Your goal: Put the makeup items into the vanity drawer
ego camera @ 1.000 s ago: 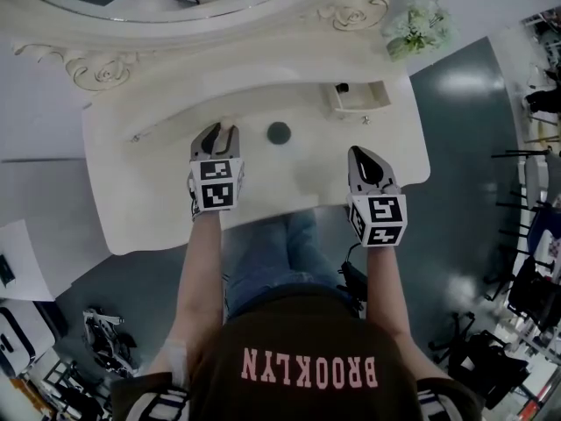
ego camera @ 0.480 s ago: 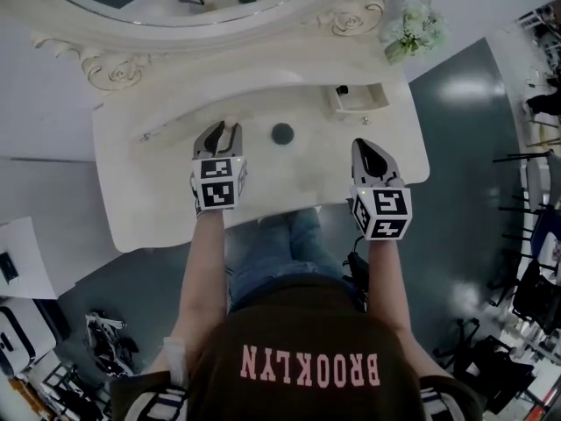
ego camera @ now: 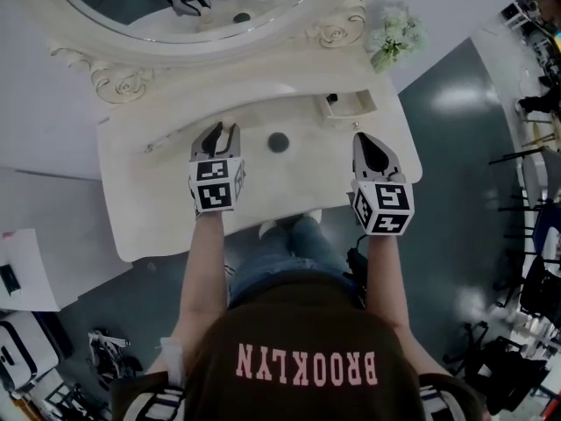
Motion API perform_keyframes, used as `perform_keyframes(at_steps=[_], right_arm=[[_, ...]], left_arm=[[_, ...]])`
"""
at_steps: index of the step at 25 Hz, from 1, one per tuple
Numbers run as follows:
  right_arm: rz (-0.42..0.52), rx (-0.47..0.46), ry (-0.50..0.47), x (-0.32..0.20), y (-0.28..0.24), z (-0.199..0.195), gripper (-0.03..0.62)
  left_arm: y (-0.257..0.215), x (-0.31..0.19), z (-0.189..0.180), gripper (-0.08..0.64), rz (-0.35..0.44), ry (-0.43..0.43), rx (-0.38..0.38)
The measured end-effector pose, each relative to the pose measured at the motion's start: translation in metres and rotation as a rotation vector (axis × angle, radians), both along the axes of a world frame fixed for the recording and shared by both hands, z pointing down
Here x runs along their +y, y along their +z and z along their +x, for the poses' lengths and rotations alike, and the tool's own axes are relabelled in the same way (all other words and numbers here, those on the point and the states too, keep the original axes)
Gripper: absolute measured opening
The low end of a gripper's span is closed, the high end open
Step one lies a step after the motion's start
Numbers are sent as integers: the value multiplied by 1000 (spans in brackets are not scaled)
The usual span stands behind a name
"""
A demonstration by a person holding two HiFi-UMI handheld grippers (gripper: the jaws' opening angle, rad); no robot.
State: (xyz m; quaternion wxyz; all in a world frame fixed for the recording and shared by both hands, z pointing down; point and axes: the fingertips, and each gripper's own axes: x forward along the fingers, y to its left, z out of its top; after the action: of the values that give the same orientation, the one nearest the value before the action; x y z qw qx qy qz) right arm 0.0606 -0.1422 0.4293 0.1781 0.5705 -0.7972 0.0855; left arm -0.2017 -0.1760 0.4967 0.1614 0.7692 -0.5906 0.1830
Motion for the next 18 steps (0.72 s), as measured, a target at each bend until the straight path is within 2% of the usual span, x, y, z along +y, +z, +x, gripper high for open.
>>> perform_keyframes(at_steps=[10, 18], right_arm=[[33, -30, 14, 0, -7, 23, -11], [34, -70, -6, -15, -13, 66, -11]], left_arm=[[-20, -8, 28, 104, 41, 27, -7], [-28, -19, 85, 104, 47, 42, -22]])
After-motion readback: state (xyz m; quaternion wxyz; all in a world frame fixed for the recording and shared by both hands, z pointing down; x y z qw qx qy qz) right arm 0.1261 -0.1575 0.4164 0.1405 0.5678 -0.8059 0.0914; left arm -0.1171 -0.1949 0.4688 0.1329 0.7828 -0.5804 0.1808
